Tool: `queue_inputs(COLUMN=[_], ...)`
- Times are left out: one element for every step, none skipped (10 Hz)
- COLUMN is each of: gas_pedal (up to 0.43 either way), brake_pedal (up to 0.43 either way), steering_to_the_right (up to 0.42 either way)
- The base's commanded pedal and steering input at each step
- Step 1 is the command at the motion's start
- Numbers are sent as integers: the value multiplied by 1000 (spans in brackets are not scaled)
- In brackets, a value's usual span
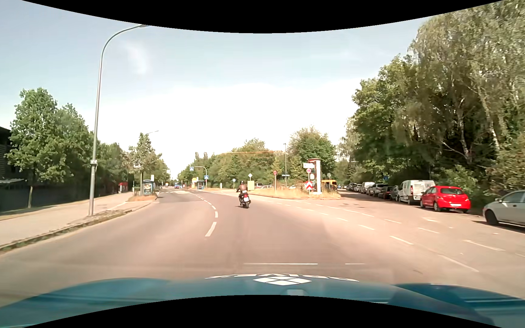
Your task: Follow the waypoints while adhering to traffic rules and regulations
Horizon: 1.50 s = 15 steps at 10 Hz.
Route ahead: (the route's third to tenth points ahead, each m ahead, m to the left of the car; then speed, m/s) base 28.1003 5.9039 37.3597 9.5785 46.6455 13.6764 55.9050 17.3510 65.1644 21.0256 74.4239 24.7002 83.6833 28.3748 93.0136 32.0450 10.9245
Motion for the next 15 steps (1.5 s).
queue_inputs(gas_pedal=[189, 197, 197, 197, 197, 197, 197, 197, 197, 197, 197, 177, 130, 110, 110], brake_pedal=[0, 0, 0, 0, 0, 0, 0, 0, 0, 0, 0, 0, 0, 0, 0], steering_to_the_right=[-62, -62, -62, -61, -61, -61, -61, -61, -61, -61, -61, -61, -60, -56, -50])
